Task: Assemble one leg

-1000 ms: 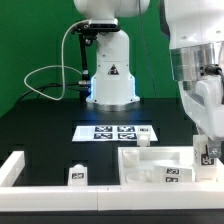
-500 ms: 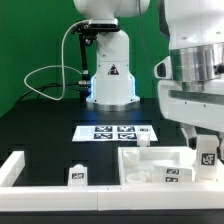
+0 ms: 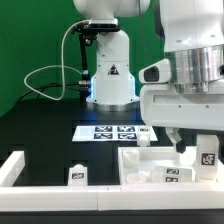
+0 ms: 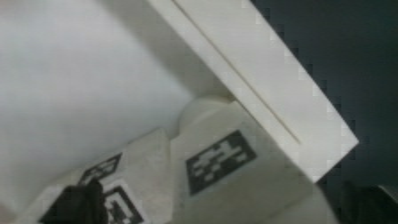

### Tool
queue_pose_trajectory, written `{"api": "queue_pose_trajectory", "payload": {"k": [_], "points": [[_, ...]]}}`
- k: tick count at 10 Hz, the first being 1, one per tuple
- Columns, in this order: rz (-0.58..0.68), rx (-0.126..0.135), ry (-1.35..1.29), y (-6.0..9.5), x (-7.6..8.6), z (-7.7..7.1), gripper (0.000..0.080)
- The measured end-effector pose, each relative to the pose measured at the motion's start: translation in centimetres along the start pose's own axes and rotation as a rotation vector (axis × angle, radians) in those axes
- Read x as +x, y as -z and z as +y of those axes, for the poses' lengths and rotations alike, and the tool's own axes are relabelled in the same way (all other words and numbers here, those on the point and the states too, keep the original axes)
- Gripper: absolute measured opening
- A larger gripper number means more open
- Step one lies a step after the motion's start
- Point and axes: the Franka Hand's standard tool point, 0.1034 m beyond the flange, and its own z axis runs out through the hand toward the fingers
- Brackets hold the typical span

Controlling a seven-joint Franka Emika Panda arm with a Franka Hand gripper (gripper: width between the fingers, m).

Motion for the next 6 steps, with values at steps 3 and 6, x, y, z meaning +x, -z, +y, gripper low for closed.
{"api": "queue_pose_trajectory", "payload": {"k": [3,6], "points": [[0.033,-0.03,0.254,0.31,-0.33,-1.37,0.0623],[0.034,-0.027,0.074,0.23,-0.39,-1.36,0.0452]]}}
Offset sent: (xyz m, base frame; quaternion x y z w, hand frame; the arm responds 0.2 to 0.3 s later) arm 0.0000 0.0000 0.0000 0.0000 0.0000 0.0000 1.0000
